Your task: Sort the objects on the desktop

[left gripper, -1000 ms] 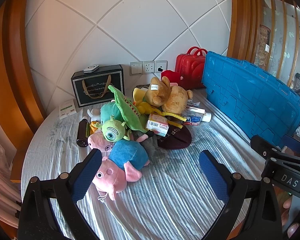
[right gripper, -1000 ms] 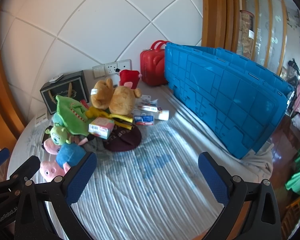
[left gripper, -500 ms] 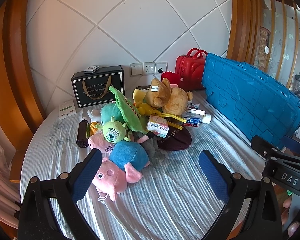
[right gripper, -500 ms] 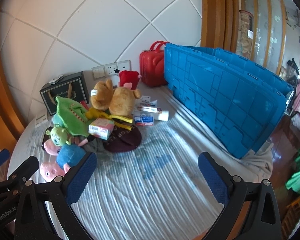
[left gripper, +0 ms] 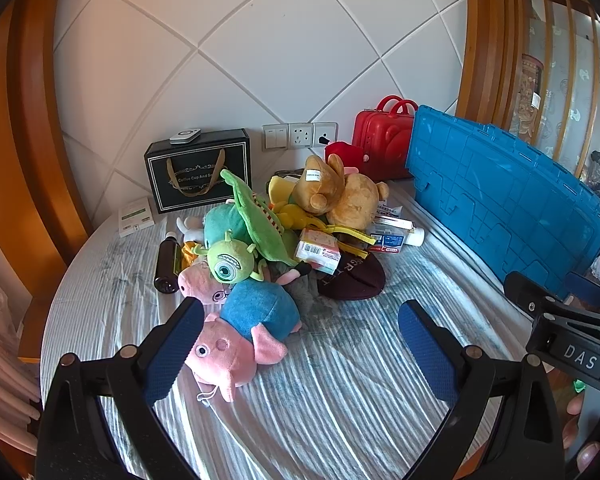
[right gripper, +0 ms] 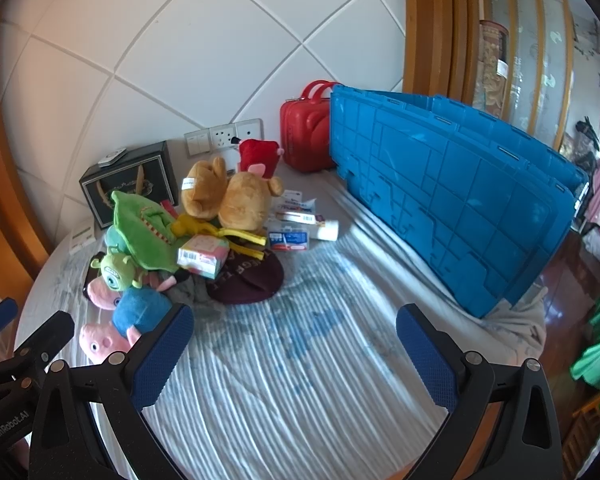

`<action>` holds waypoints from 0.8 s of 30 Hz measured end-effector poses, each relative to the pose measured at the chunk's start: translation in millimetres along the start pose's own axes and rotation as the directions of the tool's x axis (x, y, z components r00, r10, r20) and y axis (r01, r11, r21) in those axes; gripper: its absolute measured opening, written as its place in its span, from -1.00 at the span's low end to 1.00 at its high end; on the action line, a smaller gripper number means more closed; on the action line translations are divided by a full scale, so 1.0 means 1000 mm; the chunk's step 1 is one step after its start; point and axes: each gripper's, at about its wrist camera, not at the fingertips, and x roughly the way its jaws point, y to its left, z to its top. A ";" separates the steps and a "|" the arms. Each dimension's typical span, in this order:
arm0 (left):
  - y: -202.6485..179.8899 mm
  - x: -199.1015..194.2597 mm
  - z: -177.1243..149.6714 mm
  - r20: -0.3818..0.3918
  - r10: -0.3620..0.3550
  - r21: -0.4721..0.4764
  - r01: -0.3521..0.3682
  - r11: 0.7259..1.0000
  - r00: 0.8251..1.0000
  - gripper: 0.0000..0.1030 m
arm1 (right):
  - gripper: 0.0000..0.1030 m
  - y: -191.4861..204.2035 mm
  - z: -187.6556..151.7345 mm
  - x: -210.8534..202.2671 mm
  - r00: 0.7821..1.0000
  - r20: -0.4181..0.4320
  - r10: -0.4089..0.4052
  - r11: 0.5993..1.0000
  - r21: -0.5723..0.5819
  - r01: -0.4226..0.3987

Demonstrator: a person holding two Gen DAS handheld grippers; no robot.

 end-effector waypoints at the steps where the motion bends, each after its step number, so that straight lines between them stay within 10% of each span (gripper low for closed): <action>1: 0.000 0.000 0.000 0.000 -0.001 0.000 0.001 1.000 1.000 0.92 | 1.00 0.000 0.000 0.000 1.000 0.000 -0.001 1.000 0.000 0.001; 14: 0.010 0.009 -0.004 -0.010 0.033 -0.016 -0.033 0.999 0.999 0.92 | 1.00 -0.008 -0.002 0.006 1.000 -0.012 0.000 1.000 0.006 0.000; 24: 0.075 0.063 -0.034 -0.144 0.200 -0.145 -0.220 0.965 0.969 0.92 | 1.00 -0.035 0.005 0.074 0.994 -0.107 0.016 0.998 -0.056 -0.022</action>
